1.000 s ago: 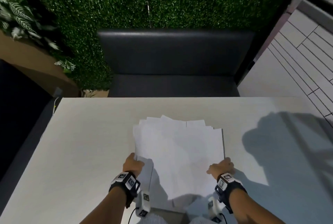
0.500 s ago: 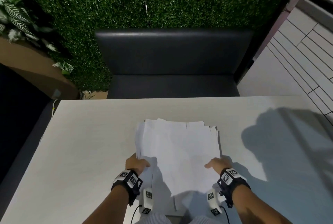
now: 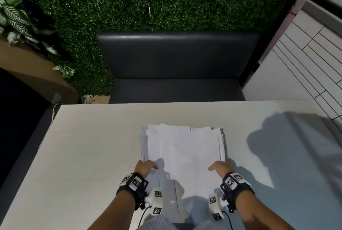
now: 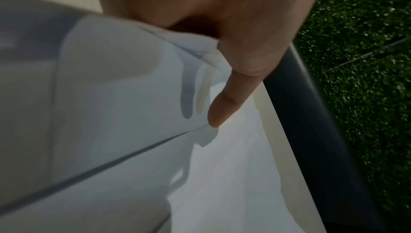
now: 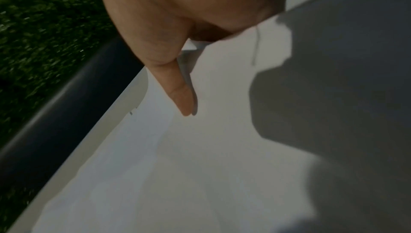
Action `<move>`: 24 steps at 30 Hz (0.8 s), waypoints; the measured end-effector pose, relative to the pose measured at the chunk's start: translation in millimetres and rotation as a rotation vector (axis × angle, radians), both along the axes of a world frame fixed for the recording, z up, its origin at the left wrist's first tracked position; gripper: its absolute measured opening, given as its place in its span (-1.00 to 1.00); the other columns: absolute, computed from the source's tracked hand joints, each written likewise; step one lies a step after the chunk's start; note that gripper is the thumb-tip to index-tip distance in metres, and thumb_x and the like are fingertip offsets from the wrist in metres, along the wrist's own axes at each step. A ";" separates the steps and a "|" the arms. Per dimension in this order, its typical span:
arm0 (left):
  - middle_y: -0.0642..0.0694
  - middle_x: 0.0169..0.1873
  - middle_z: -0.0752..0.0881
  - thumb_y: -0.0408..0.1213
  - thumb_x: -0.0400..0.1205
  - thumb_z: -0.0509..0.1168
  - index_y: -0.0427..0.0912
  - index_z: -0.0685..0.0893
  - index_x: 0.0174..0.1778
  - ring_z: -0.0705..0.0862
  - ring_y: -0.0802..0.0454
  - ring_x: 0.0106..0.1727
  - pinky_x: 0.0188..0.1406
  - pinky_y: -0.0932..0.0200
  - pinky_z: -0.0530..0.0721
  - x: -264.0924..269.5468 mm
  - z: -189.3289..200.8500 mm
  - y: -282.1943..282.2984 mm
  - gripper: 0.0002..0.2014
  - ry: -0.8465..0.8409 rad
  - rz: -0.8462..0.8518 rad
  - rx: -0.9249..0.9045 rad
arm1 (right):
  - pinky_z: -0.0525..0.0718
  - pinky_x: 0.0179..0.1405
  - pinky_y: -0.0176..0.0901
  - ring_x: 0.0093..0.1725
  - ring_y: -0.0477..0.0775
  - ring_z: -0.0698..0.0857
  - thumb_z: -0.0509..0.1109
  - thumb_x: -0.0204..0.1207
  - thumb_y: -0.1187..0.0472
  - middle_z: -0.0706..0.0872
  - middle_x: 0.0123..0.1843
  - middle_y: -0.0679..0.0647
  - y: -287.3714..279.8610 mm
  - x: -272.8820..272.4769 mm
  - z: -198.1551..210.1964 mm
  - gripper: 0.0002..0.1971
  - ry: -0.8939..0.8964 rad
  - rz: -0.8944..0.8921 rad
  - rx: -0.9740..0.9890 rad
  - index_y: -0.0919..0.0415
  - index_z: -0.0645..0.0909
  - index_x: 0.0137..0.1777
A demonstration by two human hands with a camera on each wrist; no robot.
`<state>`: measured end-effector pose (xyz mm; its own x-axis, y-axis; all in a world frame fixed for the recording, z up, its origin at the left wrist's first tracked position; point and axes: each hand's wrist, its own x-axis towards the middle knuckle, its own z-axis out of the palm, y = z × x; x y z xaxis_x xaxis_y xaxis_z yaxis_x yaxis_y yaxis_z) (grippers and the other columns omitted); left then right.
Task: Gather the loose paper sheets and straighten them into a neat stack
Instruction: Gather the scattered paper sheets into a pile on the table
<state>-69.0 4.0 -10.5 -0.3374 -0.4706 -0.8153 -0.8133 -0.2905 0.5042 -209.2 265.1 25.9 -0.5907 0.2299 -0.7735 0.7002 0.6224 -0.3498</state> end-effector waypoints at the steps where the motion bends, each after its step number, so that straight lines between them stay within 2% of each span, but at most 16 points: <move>1: -0.34 0.32 0.64 -0.31 0.17 0.53 -0.36 0.74 0.11 0.63 -0.26 0.20 0.19 -0.05 0.60 -0.4 5.0 1.8 -0.45 -0.015 -0.006 0.007 | 0.58 0.32 0.04 0.41 0.35 0.61 0.60 0.34 0.41 0.59 0.46 0.33 0.2 0.0 -1.4 -0.19 -0.025 -0.010 -0.010 0.44 0.30 0.56; 2: -0.33 0.28 0.67 -0.37 0.30 0.52 -0.30 0.79 -0.14 0.61 -0.22 0.16 0.15 -0.01 0.55 -0.2 9.2 2.4 -0.77 -0.030 -0.015 0.032 | 0.60 0.31 0.05 0.38 0.35 0.62 0.60 0.34 0.40 0.62 0.42 0.34 0.9 0.4 -0.6 -0.24 -0.052 -0.011 -0.020 0.47 0.36 0.52; 3: -0.31 0.24 0.69 -0.44 0.41 0.48 -0.27 0.78 -0.29 0.59 -0.19 0.13 0.14 0.04 0.50 1.1 10.7 2.5 -0.98 -0.033 -0.026 0.041 | 0.60 0.29 0.04 0.35 0.35 0.64 0.59 0.34 0.40 0.65 0.39 0.34 2.6 -0.1 -2.6 -0.31 -0.064 -0.008 -0.035 0.49 0.43 0.46; 4: -0.29 0.22 0.69 -0.48 0.47 0.45 -0.28 0.78 -0.29 0.57 -0.17 0.12 0.14 0.06 0.49 3.0 2.1 -0.8 -0.94 -0.037 -0.044 0.040 | 0.60 0.27 0.03 0.34 0.35 0.65 0.59 0.34 0.39 0.67 0.36 0.35 4.9 -0.5 -2.3 -0.38 -0.080 -0.003 -0.050 0.51 0.50 0.40; 5: -0.29 0.21 0.69 -0.50 0.49 0.45 -0.34 0.79 -0.17 0.58 -0.17 0.12 0.15 0.06 0.51 5.3 1.6 -1.5 -0.95 -0.048 -0.058 0.043 | 0.58 0.25 0.01 0.34 0.35 0.64 0.59 0.35 0.37 0.67 0.36 0.36 8.5 -1.2 -4.7 -0.41 -0.090 -0.001 -0.069 0.52 0.52 0.37; 7: -0.35 0.22 0.71 -0.49 0.48 0.50 -0.54 0.71 0.16 0.64 -0.24 0.12 0.17 0.01 0.60 8.4 -2.2 -3.7 -0.65 -0.063 -0.058 0.012 | 0.53 0.27 0.00 0.40 0.36 0.59 0.61 0.37 0.35 0.62 0.41 0.36 14.7 -1.3 -7.1 -0.36 -0.093 0.005 -0.096 0.54 0.49 0.42; 9: -0.36 0.21 0.70 -0.43 0.51 0.52 -0.63 0.59 0.29 0.68 -0.30 0.23 0.09 0.07 0.59 10.1 -2.6 -3.3 -0.50 -0.082 -0.108 -0.017 | 0.48 0.38 0.02 0.48 0.35 0.53 0.63 0.36 0.35 0.55 0.49 0.36 18.0 -1.7 -9.3 -0.23 -0.066 -0.007 -0.138 0.54 0.37 0.52; 11: -0.31 0.09 0.67 -0.39 0.51 0.53 -0.59 0.59 0.27 0.69 -0.28 0.26 0.11 0.08 0.62 11.0 -7.3 -2.0 -0.51 -0.101 -0.145 -0.058 | 0.48 0.47 0.06 0.49 0.35 0.53 0.66 0.33 0.34 0.54 0.50 0.37 18.6 -2.5 -7.6 -0.17 -0.007 0.005 -0.132 0.55 0.33 0.54; 13: -0.29 0.00 0.64 -0.43 0.48 0.52 -0.53 0.61 0.19 0.69 -0.23 0.08 0.13 0.03 0.67 11.7 -8.8 0.0 -0.59 -0.101 -0.149 -0.118 | 0.56 0.40 0.07 0.40 0.36 0.61 0.66 0.33 0.31 0.61 0.43 0.39 20.2 -4.5 -1.0 -0.23 0.067 0.025 -0.046 0.56 0.41 0.48; 16: -0.33 0.02 0.67 -0.46 0.53 0.44 -0.63 0.57 0.25 0.61 -0.17 -0.03 -0.07 0.11 0.59 12.3 -10.6 -0.3 -0.57 -0.126 -0.170 -0.177 | 0.71 0.12 0.02 0.07 0.34 0.74 0.57 0.41 0.35 0.75 0.17 0.39 29.4 -12.5 13.5 -0.63 0.220 0.041 0.055 0.50 0.63 0.16; 18: -0.39 0.08 0.71 -0.46 0.54 0.41 -0.62 0.59 0.27 0.64 -0.21 -0.02 -0.08 0.11 0.58 13.3 -9.1 -2.5 -0.59 -0.120 -0.153 -0.213 | 0.72 0.02 0.01 -0.07 0.32 0.72 0.47 0.44 0.37 0.77 0.04 0.37 41.4 -19.2 21.4 -0.79 0.335 0.000 0.086 0.42 0.64 0.05; 21: -0.42 0.15 0.74 -0.46 0.56 0.39 -0.55 0.63 0.27 0.72 -0.33 0.13 -0.06 0.09 0.60 16.6 -7.9 -8.9 -0.63 -0.137 -0.128 -0.282 | 0.72 -0.08 -0.01 -0.15 0.31 0.72 0.44 0.44 0.29 0.78 -0.10 0.35 57.3 -31.2 32.3 -0.77 0.469 -0.069 0.121 0.41 0.72 0.04; 24: -0.41 0.13 0.77 -0.48 0.56 0.34 -0.46 0.68 0.25 0.74 -0.36 0.15 -0.07 0.09 0.61 21.0 -5.4 -16.5 -0.67 -0.137 -0.111 -0.338 | 0.70 -0.09 0.00 -0.05 0.40 0.78 0.50 0.45 0.19 0.81 -0.06 0.43 61.3 -43.0 47.6 -0.72 0.607 -0.150 0.099 0.41 0.75 0.03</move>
<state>-48.1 -12.5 -15.9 -0.2999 -0.6877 -0.6611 -0.8970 -0.0327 0.4409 -252.2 326.4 73.5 -0.8735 0.3976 -0.2811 0.4770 0.5827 -0.6580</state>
